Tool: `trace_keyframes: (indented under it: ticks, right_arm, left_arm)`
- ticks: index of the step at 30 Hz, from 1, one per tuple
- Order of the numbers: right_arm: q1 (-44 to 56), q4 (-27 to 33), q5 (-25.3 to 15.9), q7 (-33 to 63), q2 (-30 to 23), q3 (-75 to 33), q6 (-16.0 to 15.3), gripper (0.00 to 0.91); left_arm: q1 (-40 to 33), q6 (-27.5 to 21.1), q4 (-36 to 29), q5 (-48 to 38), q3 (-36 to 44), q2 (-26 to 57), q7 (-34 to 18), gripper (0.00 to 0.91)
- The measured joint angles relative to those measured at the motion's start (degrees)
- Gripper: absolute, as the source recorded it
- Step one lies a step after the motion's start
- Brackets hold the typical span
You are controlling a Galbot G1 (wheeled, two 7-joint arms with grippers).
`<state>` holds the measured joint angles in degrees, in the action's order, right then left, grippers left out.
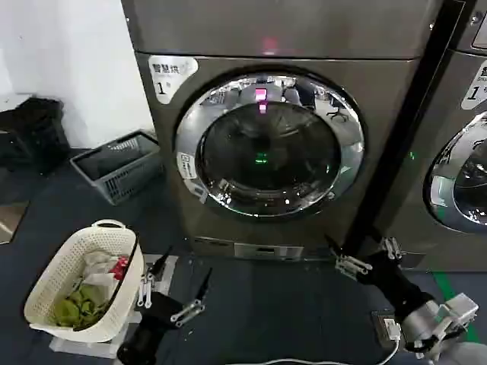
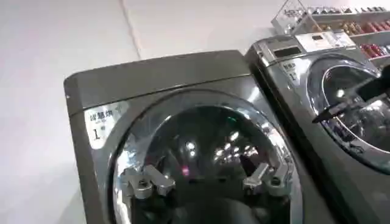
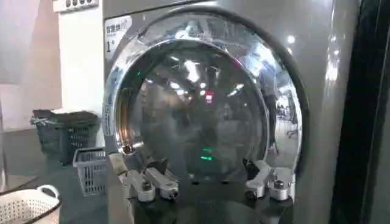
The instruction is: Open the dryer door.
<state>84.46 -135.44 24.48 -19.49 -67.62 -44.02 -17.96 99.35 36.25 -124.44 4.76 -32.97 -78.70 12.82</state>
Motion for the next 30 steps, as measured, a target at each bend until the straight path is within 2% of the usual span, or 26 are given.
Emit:
trace_keyframes:
  ticks: [14, 21, 30]
  right_arm:
    - [-11.34, 13.07, 1.31, -0.5, 6.93, 9.13, 10.24, 0.907]
    - [-18.7, 18.81, 1.54, -0.28, 9.89, 16.09, 10.85, 0.907]
    - [-28.0, 23.6, 1.92, -0.18, 11.21, 24.2, 11.36, 0.907]
  left_arm:
    - [1.55, -0.16, -1.53, -0.18, -1.23, 0.05, 0.19, 0.907]
    - [2.29, -0.12, -2.39, 0.02, -1.6, -0.28, 0.25, 0.907]
    - [3.6, 0.15, -3.67, 0.21, -2.56, -0.89, 0.29, 0.907]
